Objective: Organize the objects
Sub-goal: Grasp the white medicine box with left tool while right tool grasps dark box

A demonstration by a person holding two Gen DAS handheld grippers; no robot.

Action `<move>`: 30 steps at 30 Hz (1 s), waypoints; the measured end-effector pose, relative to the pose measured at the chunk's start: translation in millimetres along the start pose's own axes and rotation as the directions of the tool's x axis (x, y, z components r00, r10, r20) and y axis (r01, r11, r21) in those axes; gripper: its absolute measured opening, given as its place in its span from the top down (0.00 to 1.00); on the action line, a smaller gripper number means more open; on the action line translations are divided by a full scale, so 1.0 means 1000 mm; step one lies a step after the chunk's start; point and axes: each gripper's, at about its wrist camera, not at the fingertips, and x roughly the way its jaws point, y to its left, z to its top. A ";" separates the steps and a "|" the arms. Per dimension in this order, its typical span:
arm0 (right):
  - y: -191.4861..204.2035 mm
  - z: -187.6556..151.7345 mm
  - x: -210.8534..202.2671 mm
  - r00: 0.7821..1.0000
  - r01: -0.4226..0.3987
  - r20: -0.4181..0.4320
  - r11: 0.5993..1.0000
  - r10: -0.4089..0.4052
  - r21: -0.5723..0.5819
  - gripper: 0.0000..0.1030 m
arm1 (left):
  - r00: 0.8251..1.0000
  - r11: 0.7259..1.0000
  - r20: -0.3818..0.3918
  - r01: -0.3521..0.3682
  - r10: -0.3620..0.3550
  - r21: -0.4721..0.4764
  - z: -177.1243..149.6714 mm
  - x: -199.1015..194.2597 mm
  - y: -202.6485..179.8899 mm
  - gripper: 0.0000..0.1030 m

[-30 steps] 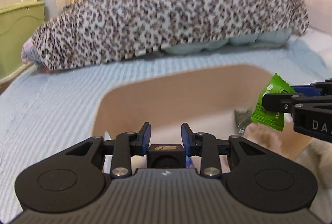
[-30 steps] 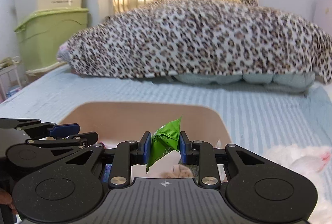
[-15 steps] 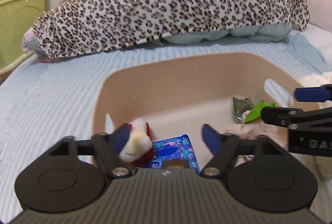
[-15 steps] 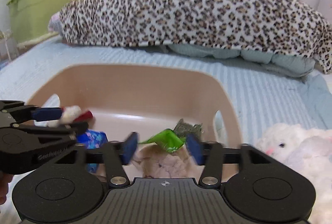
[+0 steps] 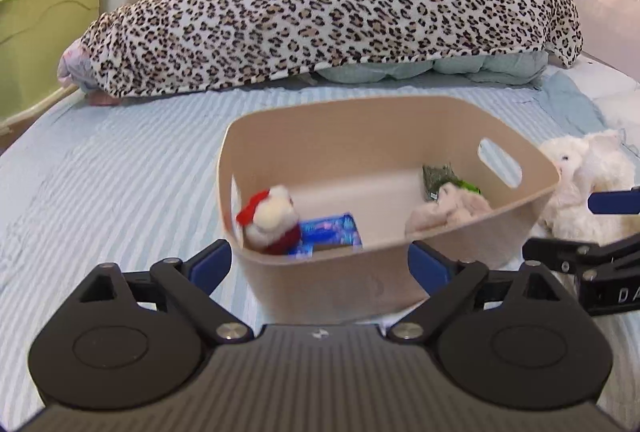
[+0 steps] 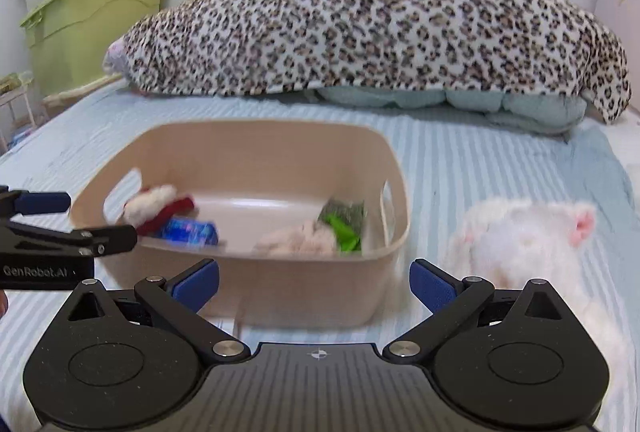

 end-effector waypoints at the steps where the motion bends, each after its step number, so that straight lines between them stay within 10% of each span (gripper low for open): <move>1: 0.002 -0.006 -0.001 1.000 -0.003 -0.011 1.000 0.003 -0.007 0.00 | 1.000 1.000 -0.002 -0.003 0.003 -0.009 -0.005 -0.002 0.001 0.08; 30: 0.025 -0.078 0.055 0.975 -0.077 -0.214 0.994 0.061 -0.071 0.12 | 0.989 0.999 -0.144 -0.026 0.022 -0.030 -0.074 0.032 -0.011 0.08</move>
